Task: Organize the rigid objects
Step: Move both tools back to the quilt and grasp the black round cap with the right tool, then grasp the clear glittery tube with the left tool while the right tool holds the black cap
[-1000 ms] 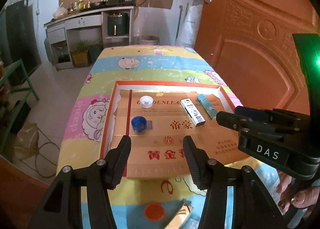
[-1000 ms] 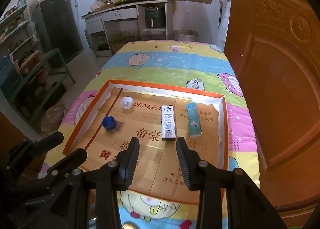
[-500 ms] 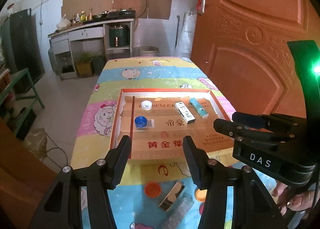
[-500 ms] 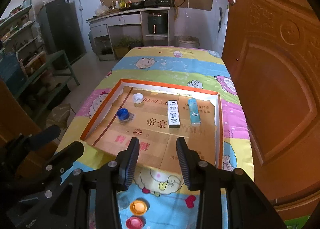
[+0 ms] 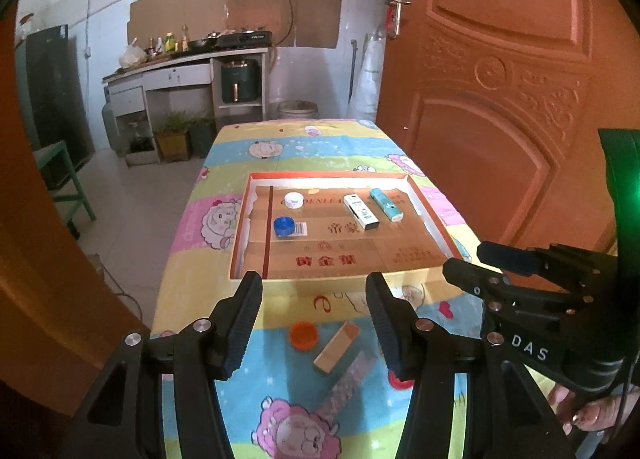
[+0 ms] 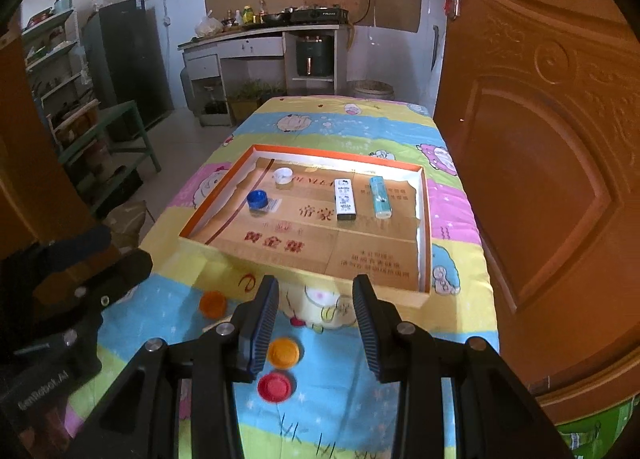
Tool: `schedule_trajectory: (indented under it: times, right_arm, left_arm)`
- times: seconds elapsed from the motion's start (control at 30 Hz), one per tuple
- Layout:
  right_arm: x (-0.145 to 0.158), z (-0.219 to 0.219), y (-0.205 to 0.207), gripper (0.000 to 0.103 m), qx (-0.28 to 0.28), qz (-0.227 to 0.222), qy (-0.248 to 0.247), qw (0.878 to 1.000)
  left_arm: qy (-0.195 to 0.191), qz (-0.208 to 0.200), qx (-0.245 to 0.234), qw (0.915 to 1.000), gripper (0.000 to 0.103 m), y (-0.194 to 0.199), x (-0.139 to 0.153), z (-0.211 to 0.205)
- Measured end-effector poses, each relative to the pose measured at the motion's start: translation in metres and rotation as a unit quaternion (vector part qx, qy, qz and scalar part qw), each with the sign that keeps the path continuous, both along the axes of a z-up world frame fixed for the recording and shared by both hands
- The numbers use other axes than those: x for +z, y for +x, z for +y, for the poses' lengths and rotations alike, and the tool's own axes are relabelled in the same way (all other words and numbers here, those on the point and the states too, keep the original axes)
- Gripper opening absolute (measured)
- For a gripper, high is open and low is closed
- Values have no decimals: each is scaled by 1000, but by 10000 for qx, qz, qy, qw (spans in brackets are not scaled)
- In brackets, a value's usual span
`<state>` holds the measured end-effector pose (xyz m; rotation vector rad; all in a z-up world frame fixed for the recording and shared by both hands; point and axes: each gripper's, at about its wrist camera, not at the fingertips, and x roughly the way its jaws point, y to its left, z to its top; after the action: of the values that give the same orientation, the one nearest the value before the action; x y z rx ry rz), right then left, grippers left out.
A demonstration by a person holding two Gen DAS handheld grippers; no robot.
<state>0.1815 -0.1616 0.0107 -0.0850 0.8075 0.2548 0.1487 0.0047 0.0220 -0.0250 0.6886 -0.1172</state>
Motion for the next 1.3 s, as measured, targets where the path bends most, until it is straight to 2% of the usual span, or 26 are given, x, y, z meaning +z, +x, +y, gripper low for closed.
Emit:
schedule_trajectory:
  times: [0.4,0.8,0.93,1.03,1.1,1.3]
  right_arm:
    - [-8,0,-58,38,80,-255,-11,9996]
    - [-29,4,-122,38,284,-278,165,9991]
    - [-48,14,-151,39,587,-156,325,9976]
    - [-73,30,-170,49,963,90,358,9947]
    - [-89,39,-176,50,1139,233,342,9926]
    - [-119,51,-183,50,1191,360,207,9920]
  left_arm:
    - [-1,-72,-34,10000,56,-50,-6,7]
    - [32,-56,54,10000,56,-95,-36,16]
    - [-47,34,120,9999,56,-103,-49,20]
    - [-84,90,129,9998,56,-104,-55,22]
    - [-95,95,106,9999,56,-105,-58,21]
    - [-133,79,-69,9999,56,-106,-64,19]
